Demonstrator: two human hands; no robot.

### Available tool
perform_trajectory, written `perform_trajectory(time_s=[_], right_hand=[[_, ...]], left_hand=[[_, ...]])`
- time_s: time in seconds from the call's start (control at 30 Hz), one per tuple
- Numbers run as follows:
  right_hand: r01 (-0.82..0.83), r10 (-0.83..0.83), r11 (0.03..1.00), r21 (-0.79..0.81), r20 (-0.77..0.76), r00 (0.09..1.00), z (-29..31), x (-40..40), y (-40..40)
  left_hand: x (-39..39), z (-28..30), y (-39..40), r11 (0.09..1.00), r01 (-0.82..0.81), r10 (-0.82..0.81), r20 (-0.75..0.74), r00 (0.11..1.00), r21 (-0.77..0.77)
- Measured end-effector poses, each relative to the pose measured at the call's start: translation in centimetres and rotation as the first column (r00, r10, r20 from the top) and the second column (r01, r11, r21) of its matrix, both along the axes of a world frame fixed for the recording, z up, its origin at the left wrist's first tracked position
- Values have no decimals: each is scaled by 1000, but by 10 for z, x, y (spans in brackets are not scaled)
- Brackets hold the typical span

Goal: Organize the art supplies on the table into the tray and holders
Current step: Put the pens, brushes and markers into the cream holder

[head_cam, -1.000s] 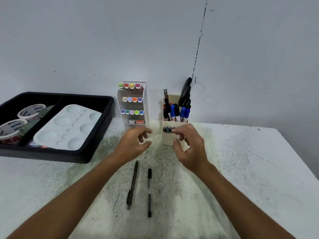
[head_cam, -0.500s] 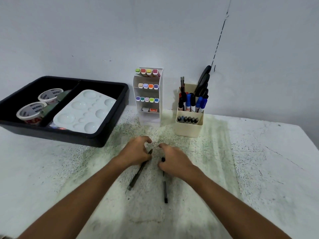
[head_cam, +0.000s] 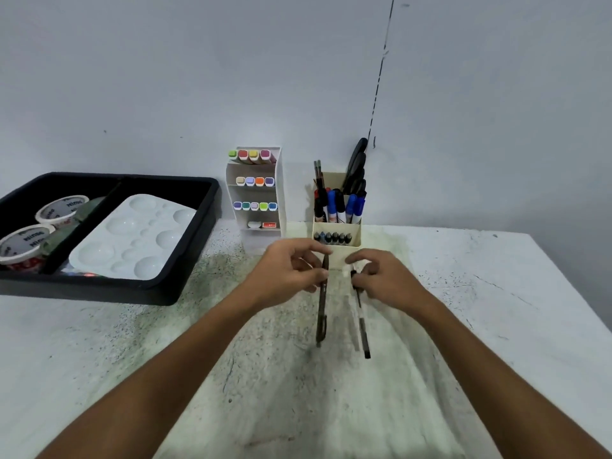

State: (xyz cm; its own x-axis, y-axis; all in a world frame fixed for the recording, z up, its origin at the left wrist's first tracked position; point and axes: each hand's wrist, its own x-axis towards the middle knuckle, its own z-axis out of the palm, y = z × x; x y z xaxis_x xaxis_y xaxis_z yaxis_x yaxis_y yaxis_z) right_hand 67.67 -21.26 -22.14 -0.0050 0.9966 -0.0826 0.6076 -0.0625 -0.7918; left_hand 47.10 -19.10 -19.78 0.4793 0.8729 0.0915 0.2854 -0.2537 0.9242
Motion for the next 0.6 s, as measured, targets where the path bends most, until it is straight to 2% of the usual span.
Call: perform_trajectory(time_s=[0.07,0.13,0.27,0.33,0.43,0.5,0.6], right_hand=[[109,-101,984,140,-68,993,15,17,-2],[204,-169,934,294,-140,976,29,26,-1],[297,-203,801,519,-232,951,46,32,3],[293,-180,761,579,-245,953,48,30,5],[253,-153,721,645,-208,966,45,24,7],[236,-148,694,680,-187,971,42,20,9],[218,-142,671,709,-166,976,35,16,13]], left_hand=[[16,16,-1,976,-9,0,40,999,219],[29,29,2,905,-55,24,79,997,422],[49,41,19,677,-161,114,114,987,718],[55,38,30,586,-157,148,85,985,795],[61,27,41,512,-132,194,35,980,849],[62,18,43,481,-98,225,-14,974,871],[61,10,42,487,-62,241,-65,968,871]])
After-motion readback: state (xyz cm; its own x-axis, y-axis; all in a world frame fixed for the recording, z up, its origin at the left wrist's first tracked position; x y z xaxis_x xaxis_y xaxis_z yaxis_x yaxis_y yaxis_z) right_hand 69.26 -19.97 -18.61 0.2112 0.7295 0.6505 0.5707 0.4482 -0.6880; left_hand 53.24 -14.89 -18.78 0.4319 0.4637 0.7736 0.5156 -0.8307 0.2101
